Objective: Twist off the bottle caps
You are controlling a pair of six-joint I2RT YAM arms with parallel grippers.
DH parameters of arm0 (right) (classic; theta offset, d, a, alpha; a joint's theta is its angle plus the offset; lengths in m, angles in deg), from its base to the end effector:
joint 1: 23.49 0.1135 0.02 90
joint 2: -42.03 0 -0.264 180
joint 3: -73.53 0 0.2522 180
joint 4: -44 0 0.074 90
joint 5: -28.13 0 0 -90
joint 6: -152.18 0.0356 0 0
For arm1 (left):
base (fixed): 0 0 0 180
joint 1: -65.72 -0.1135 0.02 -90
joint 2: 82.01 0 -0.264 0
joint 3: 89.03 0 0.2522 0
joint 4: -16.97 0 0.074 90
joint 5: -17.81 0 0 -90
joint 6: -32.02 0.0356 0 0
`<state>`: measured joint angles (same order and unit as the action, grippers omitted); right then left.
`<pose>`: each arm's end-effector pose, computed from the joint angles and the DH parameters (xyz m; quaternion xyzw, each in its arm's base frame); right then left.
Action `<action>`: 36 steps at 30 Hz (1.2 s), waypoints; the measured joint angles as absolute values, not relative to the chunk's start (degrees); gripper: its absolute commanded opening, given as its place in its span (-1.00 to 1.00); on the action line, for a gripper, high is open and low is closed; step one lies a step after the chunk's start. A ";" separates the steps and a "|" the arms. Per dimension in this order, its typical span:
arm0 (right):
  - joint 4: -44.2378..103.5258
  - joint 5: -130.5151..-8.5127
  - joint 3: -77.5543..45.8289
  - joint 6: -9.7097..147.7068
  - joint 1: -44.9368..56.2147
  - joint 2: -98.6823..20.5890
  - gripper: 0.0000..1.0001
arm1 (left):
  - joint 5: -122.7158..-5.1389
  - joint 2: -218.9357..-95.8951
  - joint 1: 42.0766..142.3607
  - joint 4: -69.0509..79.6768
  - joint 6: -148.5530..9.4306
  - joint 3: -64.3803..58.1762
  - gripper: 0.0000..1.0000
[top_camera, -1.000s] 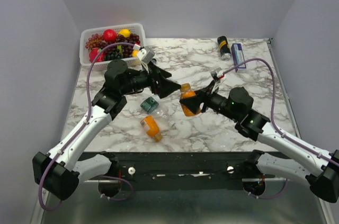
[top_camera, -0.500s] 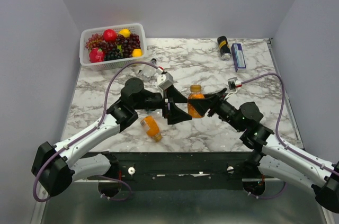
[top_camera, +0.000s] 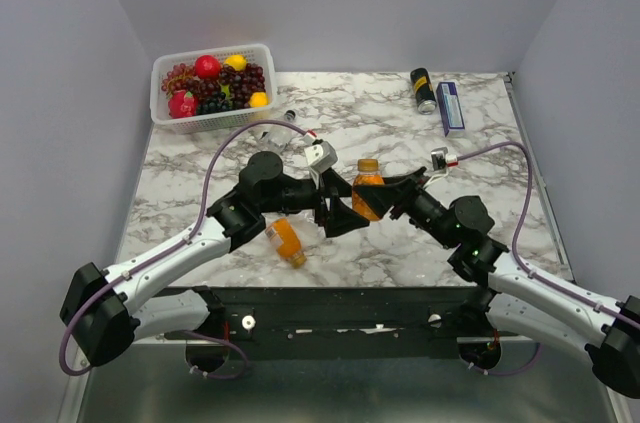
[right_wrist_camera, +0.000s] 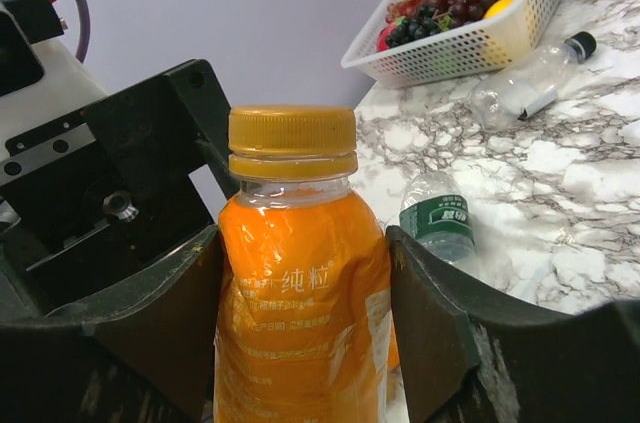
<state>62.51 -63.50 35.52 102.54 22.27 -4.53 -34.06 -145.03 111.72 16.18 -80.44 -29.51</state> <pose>0.1359 0.1410 0.2866 -0.0412 0.6418 0.5295 0.5532 0.1604 -0.1977 0.3257 0.3588 0.6330 -0.5596 0.3968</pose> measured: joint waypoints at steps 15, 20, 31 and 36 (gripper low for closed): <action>69.13 -66.30 37.05 104.71 21.90 -6.17 -0.45 | -40.18 -147.96 112.13 15.22 -84.00 -29.75 0.97; 69.24 -66.28 37.73 104.86 21.92 -4.77 -0.45 | -38.56 -149.06 112.31 16.99 -86.19 -30.06 0.94; 72.04 -68.03 37.71 105.71 21.90 -7.44 -0.43 | -33.56 -150.02 112.13 23.11 -90.58 -32.55 0.02; 72.11 -68.24 37.66 105.58 21.88 -7.92 -0.06 | -33.45 -150.02 111.85 23.18 -90.71 -32.95 -0.27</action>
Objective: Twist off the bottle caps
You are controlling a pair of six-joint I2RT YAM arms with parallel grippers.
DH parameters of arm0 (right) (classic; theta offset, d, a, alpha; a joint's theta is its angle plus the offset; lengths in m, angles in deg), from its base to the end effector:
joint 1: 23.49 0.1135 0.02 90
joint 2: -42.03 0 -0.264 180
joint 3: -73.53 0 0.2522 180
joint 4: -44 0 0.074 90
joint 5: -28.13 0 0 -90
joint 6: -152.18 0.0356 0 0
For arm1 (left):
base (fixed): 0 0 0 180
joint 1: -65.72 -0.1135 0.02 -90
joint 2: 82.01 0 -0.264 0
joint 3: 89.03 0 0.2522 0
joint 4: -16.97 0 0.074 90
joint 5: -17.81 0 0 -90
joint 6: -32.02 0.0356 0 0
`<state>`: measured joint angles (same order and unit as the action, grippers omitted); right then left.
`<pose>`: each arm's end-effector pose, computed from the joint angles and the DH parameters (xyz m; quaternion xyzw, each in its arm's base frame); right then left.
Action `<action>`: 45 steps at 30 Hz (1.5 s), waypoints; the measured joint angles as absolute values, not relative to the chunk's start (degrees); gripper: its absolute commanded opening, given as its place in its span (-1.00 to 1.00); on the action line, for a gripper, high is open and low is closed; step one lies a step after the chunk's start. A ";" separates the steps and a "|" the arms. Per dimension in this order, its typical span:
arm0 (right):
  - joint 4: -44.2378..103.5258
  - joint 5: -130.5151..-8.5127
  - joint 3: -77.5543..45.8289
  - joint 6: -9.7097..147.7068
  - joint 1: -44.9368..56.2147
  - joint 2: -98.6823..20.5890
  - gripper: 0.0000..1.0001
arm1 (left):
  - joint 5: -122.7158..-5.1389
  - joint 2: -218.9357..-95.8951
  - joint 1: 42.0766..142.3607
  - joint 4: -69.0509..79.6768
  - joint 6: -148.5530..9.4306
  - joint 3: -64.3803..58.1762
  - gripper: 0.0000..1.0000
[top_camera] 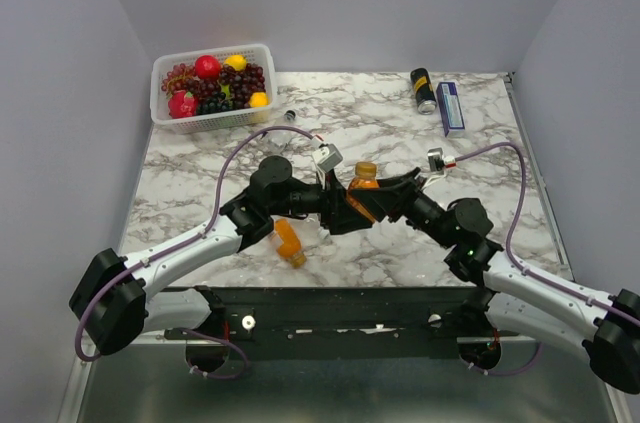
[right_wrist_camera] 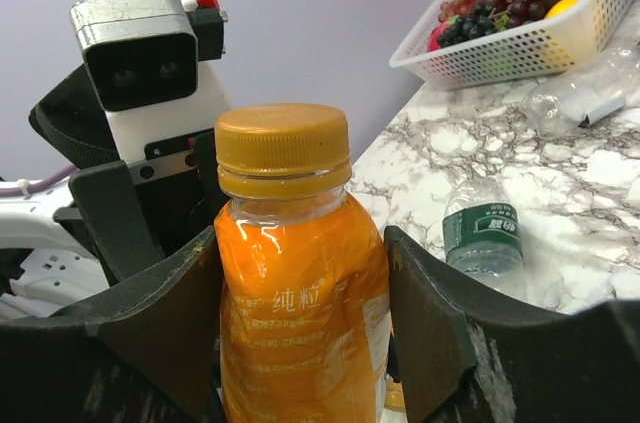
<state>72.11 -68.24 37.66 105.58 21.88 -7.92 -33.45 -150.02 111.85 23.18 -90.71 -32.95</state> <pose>0.1383 0.1457 0.2808 -0.0543 0.6137 0.5749 0.5385 0.1705 -0.2095 0.2960 0.3026 0.6688 -0.5920 0.3327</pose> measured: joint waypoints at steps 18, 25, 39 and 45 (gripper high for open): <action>38.16 -52.97 28.79 97.41 22.27 6.72 0.67 | -48.81 -153.19 120.15 3.18 -73.53 -27.70 -0.41; 33.22 -52.35 25.49 95.90 22.27 0.08 0.53 | -52.40 -153.62 121.57 0.09 -70.54 -26.89 -0.41; 32.02 -54.65 24.46 94.91 22.29 -1.97 -0.10 | -54.63 -154.45 122.23 -2.20 -69.07 -26.13 -0.41; 31.93 -55.20 24.46 94.70 22.29 -2.24 -0.82 | -55.28 -154.45 122.47 -2.57 -68.68 -26.10 -0.38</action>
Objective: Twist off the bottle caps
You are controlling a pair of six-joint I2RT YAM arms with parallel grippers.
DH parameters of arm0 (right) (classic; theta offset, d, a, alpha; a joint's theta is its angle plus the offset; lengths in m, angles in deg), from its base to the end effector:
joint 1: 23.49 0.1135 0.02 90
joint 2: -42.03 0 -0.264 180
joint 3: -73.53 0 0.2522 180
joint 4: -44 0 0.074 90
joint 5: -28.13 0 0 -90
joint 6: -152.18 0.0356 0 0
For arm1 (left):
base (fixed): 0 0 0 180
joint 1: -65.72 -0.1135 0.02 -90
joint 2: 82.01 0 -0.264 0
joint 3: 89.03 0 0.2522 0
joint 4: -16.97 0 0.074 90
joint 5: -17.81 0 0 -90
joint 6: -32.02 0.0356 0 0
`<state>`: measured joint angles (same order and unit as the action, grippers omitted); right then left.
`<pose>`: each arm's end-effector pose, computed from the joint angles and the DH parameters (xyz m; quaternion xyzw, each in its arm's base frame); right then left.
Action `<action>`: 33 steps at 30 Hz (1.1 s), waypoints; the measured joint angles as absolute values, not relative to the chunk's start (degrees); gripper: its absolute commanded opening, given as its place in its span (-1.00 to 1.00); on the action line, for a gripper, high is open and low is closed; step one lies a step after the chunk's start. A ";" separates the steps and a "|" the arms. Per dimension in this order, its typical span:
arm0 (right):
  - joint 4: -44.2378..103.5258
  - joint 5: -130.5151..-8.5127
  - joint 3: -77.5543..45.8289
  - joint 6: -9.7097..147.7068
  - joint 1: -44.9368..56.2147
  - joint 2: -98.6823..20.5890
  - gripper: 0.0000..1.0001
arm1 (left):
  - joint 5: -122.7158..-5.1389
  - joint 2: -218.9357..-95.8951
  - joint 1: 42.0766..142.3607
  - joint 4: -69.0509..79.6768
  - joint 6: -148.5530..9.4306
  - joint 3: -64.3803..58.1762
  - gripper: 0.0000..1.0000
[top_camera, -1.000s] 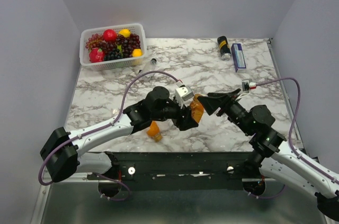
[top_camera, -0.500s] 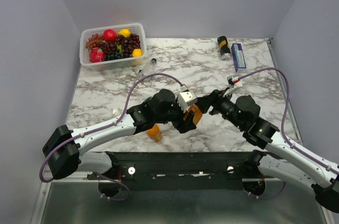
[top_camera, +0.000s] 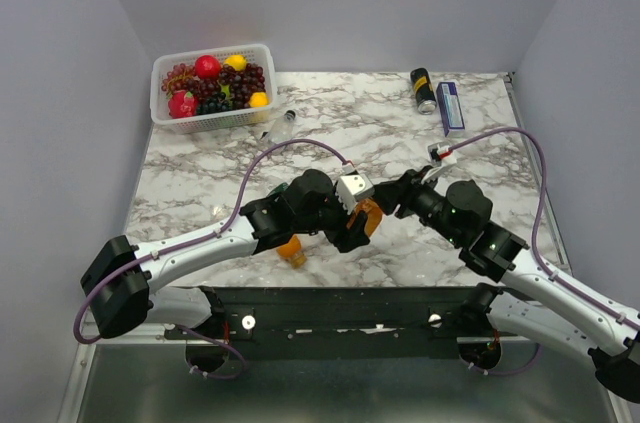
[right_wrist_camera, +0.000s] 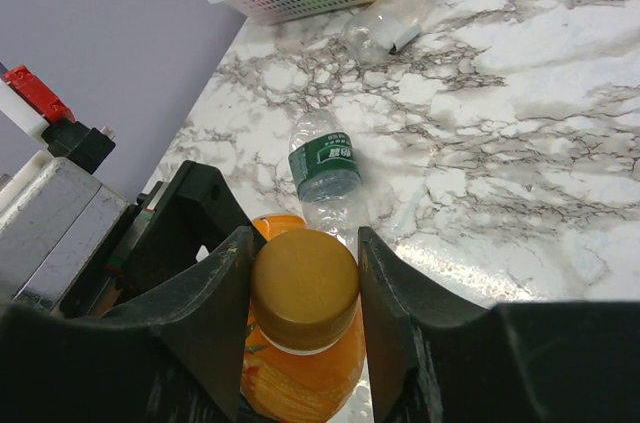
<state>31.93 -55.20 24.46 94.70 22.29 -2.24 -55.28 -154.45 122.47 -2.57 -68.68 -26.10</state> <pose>0.1360 0.1338 0.3050 -0.0483 0.7487 0.3827 0.5392 0.1468 -0.2428 0.2711 0.4021 0.7554 -0.3839 0.3469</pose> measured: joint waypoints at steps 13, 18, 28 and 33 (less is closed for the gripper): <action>32.06 -56.20 24.18 94.76 22.27 -3.46 -0.99 | -57.25 -153.60 122.47 -3.12 -68.40 -26.10 0.86; 32.22 -57.08 24.18 95.11 22.27 -4.12 -0.99 | -57.38 -152.95 122.47 -2.09 -68.31 -26.10 0.88; 35.65 -62.32 24.22 96.01 22.27 -6.28 -0.99 | -58.74 -153.36 122.38 -2.46 -68.55 -26.10 0.09; 36.52 -62.91 24.72 95.48 22.23 -6.11 -0.99 | -59.04 -153.51 122.10 -2.62 -68.68 -26.10 -0.08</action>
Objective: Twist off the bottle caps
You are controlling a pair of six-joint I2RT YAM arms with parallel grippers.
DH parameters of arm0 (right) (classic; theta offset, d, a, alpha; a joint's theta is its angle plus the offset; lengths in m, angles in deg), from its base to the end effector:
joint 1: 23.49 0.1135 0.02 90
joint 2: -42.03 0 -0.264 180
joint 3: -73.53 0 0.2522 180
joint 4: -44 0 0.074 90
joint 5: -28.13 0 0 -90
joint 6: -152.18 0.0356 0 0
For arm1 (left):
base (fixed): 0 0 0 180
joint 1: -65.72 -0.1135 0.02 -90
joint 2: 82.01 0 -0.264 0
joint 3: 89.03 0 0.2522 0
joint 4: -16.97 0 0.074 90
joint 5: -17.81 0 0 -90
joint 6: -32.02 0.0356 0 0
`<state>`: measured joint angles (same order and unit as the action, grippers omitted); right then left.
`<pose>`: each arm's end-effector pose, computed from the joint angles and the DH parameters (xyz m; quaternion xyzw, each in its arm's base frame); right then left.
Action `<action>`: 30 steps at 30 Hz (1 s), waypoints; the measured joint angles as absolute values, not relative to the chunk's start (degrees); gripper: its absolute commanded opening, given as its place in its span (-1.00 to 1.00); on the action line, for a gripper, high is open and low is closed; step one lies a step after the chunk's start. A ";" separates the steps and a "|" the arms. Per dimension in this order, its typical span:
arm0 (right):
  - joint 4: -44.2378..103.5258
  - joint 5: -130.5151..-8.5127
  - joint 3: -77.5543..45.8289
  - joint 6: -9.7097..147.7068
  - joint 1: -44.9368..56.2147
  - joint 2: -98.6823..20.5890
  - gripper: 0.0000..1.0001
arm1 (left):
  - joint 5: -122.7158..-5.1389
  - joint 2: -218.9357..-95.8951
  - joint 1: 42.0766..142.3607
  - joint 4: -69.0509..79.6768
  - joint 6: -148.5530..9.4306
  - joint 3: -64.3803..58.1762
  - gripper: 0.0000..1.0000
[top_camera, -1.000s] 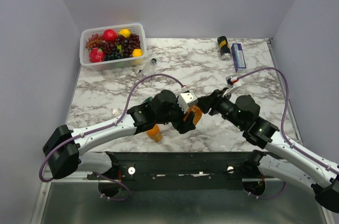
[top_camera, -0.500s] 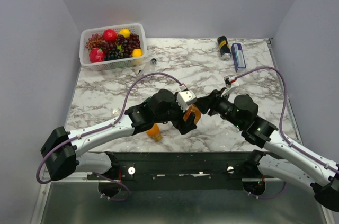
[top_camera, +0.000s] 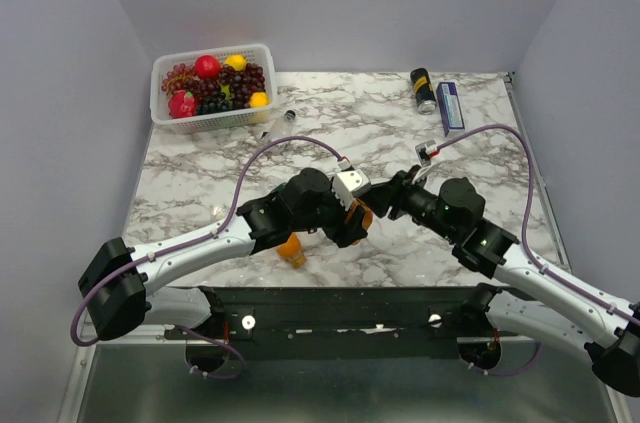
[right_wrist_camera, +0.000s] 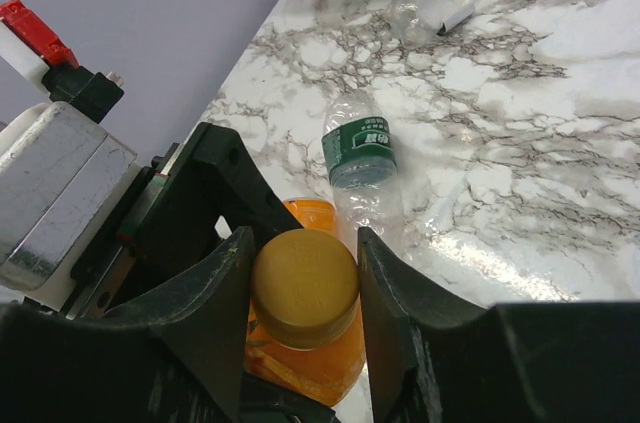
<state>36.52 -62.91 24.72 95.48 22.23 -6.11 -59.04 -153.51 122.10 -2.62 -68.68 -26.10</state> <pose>0.1425 0.1471 0.3001 -0.0869 0.7428 0.4276 0.5078 0.1491 -0.2388 0.2750 0.3850 0.7626 -0.3639 0.3712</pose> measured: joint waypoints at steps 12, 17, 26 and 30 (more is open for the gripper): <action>43.28 -70.50 28.48 94.22 18.75 -2.11 -0.99 | -51.63 -151.22 120.48 -2.00 -68.00 -26.10 -0.17; 46.88 -76.27 29.18 93.38 17.35 -0.84 -0.99 | -43.48 -150.17 118.43 -0.87 -68.07 -26.13 -0.17; 51.98 -84.77 30.67 91.72 16.41 1.70 -0.99 | -28.57 -149.80 115.76 3.53 -70.32 -26.83 -0.20; 53.20 -86.71 30.82 91.24 16.19 2.07 -0.99 | -25.71 -149.80 115.43 4.86 -71.15 -27.09 -0.20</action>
<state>53.20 -86.71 30.82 91.24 16.19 2.07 -25.71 -149.80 115.43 4.86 -71.15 -27.09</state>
